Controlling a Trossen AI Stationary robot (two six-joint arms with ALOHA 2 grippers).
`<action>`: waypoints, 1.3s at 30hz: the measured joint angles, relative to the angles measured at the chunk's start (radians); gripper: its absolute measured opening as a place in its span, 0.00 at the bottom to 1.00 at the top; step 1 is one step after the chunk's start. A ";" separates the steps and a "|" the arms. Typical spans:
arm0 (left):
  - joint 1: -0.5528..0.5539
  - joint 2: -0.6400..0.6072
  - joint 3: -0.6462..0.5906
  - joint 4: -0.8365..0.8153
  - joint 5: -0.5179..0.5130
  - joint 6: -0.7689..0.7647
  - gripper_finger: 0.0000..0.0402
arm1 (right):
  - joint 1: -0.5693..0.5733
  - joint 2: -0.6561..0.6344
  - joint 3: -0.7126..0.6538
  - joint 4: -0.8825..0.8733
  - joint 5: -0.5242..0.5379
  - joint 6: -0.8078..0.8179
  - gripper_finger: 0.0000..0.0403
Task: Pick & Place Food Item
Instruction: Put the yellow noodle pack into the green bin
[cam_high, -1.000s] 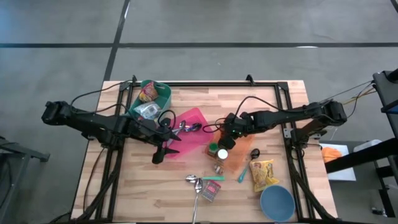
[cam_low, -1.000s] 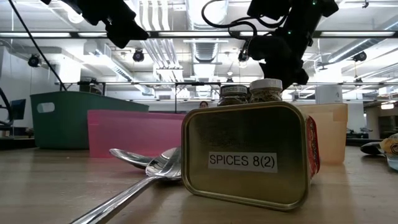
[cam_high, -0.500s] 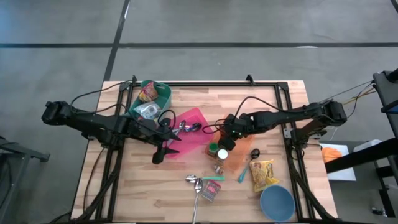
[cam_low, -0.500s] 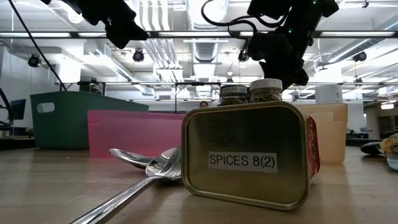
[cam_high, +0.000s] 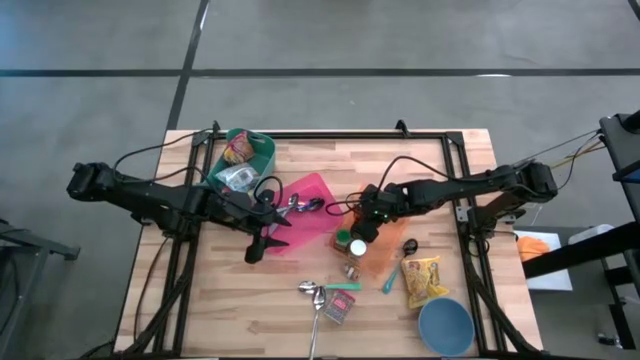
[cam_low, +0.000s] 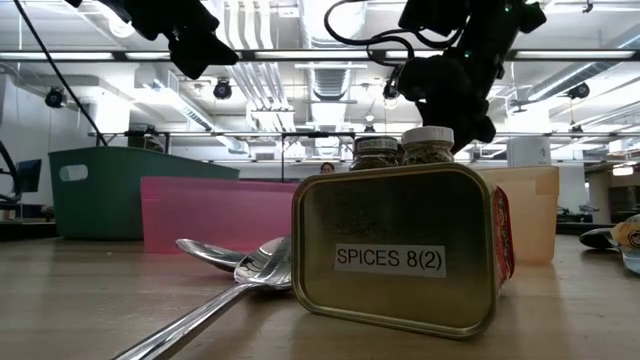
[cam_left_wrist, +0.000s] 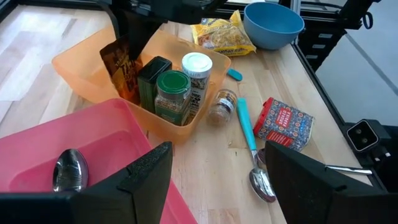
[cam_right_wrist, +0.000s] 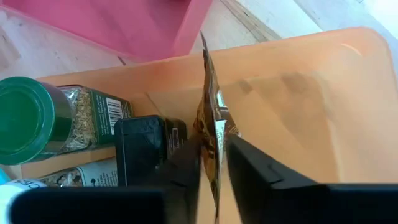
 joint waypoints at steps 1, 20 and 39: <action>0.000 0.000 0.000 0.000 0.000 0.000 0.64 | 0.000 0.000 -0.001 0.004 0.000 0.000 0.23; 0.000 0.000 0.000 -0.002 0.000 0.000 0.64 | 0.001 -0.002 0.132 -0.119 0.002 0.091 0.47; 0.000 0.001 0.000 -0.009 0.000 -0.021 0.64 | 0.306 -0.004 0.249 -0.567 0.077 0.539 0.47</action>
